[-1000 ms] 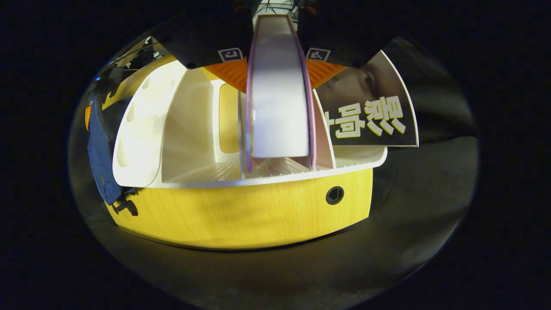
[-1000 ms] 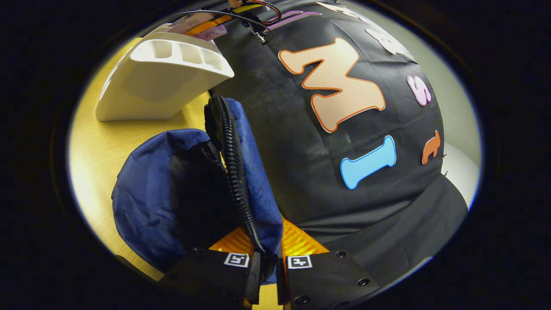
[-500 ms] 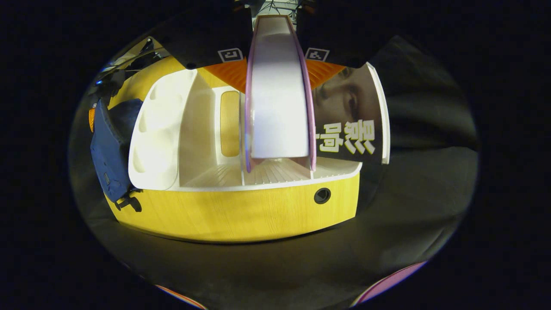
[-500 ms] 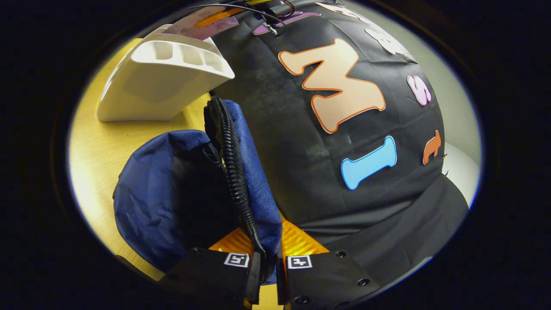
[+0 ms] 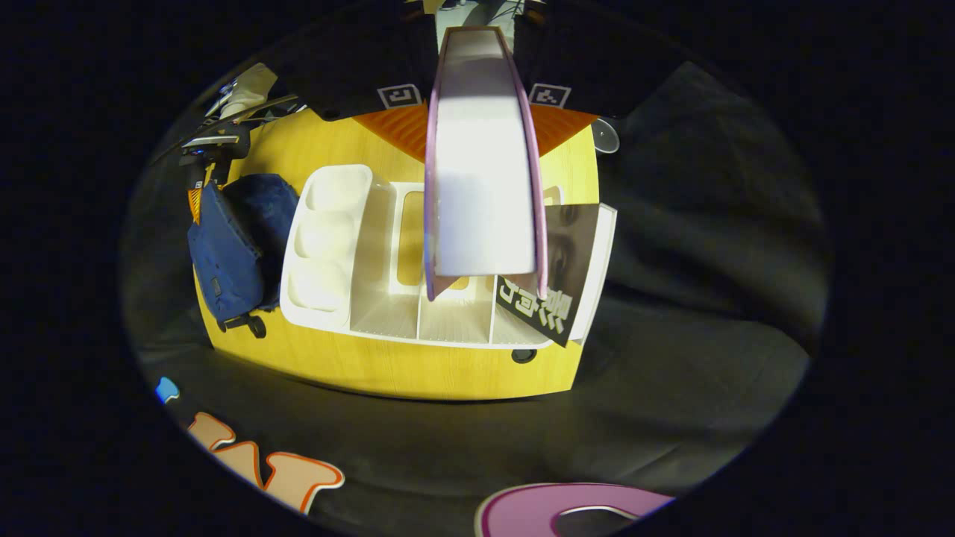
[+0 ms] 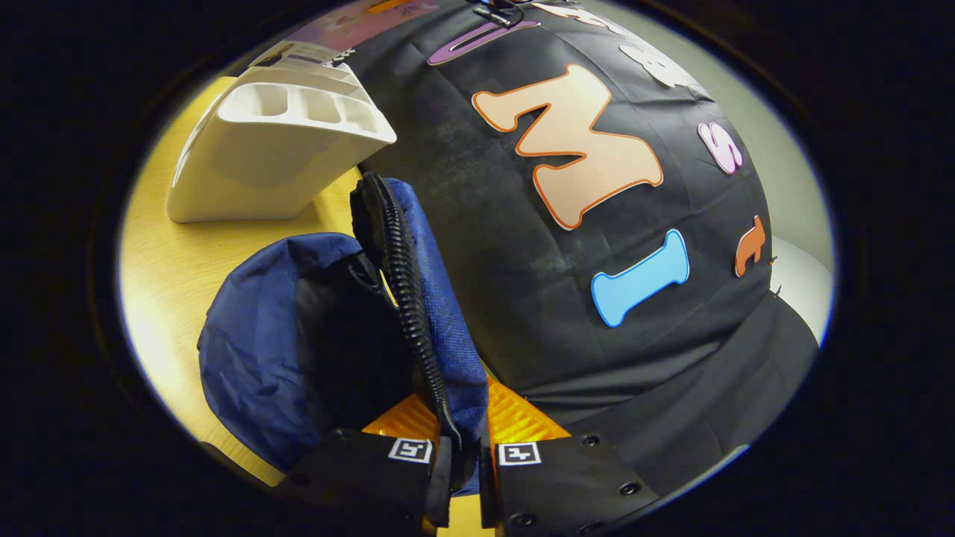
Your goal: Open the schoolbag, grab two books from the bookshelf and put them into the schoolbag.
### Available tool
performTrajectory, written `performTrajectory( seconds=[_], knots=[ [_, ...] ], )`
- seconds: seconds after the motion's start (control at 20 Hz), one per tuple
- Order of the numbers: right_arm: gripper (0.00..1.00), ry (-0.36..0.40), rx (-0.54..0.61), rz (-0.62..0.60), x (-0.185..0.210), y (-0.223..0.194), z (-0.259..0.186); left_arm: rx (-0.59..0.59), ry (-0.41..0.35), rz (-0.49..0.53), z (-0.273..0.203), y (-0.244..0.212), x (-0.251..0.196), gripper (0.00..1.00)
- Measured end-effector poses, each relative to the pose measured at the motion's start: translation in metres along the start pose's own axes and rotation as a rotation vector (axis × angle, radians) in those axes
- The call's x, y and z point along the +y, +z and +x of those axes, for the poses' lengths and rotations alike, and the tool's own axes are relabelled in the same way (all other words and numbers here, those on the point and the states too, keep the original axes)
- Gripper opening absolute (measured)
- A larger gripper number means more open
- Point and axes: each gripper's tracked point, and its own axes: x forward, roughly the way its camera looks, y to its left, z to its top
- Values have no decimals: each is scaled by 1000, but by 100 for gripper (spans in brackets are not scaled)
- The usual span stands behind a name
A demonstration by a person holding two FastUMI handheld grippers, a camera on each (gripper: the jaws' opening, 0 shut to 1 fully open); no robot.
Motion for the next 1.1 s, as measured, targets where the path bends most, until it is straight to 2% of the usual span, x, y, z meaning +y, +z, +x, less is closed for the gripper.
performTrajectory(
  seconds=[0.05,0.1,0.15,0.2,0.25,0.3,0.45,0.5,0.7,0.8,0.95,1.1],
  knots=[
    [18,3,-5,4,-1,0,-1,-15,-4,-19,-12,-4,0,37],
    [6,4,-9,12,-2,0,0,-33,-9,-43,-22,-7,0,37],
    [30,6,-11,24,-4,0,0,-52,-16,-69,-32,-10,-2,39],
    [6,9,-15,36,-5,0,1,-68,-25,-89,-43,-15,-3,39],
    [6,10,-17,45,-7,0,1,-81,-34,-109,-52,-20,-5,39],
    [18,10,-21,53,-9,0,2,-92,-47,-124,-62,-26,-9,37],
    [18,8,-23,79,-18,-1,4,-134,-109,-138,-79,-37,-32,39],
    [18,4,-21,91,-21,-2,3,-154,-138,-134,-82,-40,-45,36],
    [18,3,-16,145,-34,-7,0,-211,-311,-148,-91,-52,-108,39],
    [18,9,-15,166,-39,-11,-2,-206,-397,-148,-85,-64,-140,34],
    [18,26,-10,190,-43,-13,-1,-203,-519,-169,-73,-72,-189,36],
    [18,20,-9,227,-50,-14,-1,-241,-578,-210,-45,-72,-224,35]
  ],
)
